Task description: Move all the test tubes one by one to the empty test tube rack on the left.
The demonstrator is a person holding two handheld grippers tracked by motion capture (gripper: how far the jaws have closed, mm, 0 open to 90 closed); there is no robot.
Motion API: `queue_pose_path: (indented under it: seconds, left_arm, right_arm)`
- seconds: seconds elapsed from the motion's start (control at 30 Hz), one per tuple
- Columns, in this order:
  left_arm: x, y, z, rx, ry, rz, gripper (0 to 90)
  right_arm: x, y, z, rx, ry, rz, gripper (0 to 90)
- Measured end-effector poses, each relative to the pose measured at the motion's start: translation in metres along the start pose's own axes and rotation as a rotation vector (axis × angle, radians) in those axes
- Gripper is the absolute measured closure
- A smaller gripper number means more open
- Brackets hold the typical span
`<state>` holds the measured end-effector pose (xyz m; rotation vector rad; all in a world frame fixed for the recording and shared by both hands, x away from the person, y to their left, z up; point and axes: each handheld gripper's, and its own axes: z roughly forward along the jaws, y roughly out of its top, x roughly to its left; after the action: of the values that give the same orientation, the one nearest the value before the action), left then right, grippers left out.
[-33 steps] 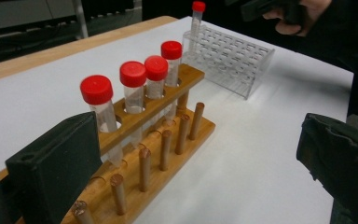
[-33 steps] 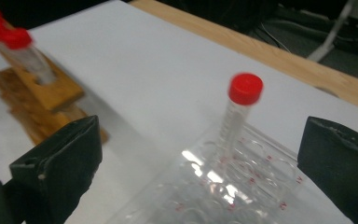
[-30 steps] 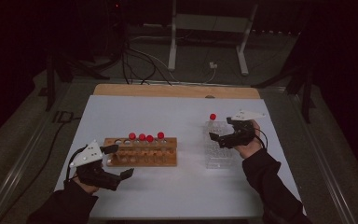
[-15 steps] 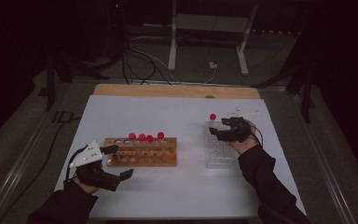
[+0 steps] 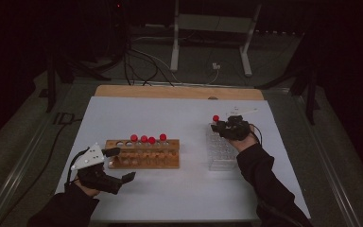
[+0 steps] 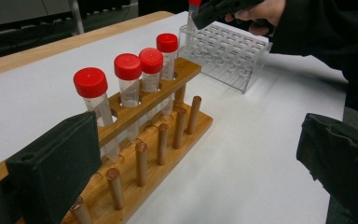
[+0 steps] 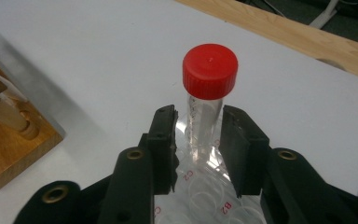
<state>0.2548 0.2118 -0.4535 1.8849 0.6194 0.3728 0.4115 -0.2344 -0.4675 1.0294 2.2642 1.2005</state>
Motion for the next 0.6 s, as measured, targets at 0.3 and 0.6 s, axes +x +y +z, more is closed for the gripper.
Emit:
queue_pose_path:
  seconds: [0.3,0.6]
  left_arm:
    - [0.0000,0.0002,-0.0006,-0.002,0.003,0.002,0.4]
    - [0.0001,0.0001,-0.0004,0.000,0.002,0.001,0.4]
  right_arm:
    - [0.0014,0.0007,0.0043,0.005,-0.023,-0.001,74.9]
    - [0.0027,0.0046,-0.0017,-0.009,-0.036,-0.015,75.3]
